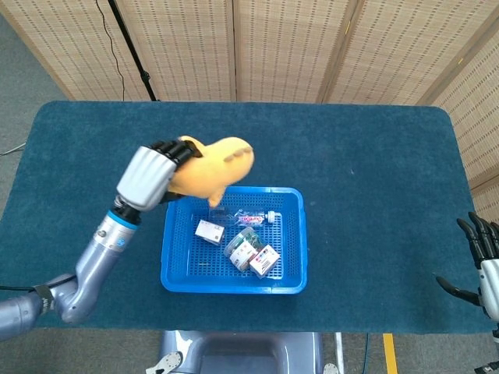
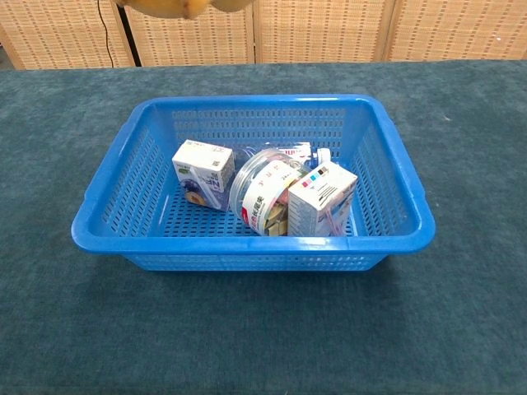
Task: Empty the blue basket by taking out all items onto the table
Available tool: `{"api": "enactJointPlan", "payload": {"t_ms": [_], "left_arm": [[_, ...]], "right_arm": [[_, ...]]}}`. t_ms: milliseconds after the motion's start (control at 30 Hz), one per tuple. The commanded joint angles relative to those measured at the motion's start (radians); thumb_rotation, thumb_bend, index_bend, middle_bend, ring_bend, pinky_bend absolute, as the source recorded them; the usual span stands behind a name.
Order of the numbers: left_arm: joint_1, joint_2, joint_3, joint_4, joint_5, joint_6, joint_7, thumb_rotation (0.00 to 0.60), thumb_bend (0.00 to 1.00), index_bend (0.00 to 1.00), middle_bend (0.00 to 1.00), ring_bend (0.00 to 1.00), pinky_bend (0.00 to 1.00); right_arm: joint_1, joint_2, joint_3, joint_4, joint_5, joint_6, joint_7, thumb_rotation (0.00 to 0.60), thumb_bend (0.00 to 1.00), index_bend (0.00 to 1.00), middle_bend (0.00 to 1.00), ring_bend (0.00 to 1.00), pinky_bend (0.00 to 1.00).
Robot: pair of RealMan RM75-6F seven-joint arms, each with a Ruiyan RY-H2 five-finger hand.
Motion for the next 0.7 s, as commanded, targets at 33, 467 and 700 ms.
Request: {"api": "enactJointPlan", "payload": {"t_ms": [33,467,700], "left_arm": [[0.054,0.036,0.007,0.161,-0.081,-0.026,-0.129,0.6,0.36,0.53,0.45,0.53,0.62],[0.029,-0.127,0.139,0.646,-0.11,-0.32,-0.463,0.6,0.18,0.03,0.02,0.03,0.14],[0.044,-0.008,0.168,0.524,0.045,-0.251,-0.628,0.6,0.1,0.0,0.0,0.0,0.0]], "right_arm": [[0.003,-0.003,-0.003,-0.004,-0.003,-0.007,-0.012,0.6,0.0,0.0,0.0,0.0,0.0],[0.028,-0.031,-0.016,-0.013,-0.007,-0.062,-0.081,0.6,0.0,0.0,0.0,0.0,0.0],[0.035,-0.04,-0.017,-0.018,-0.001,-0.076,-0.108,0.6,0.0,0.0,0.0,0.0,0.0]]}}
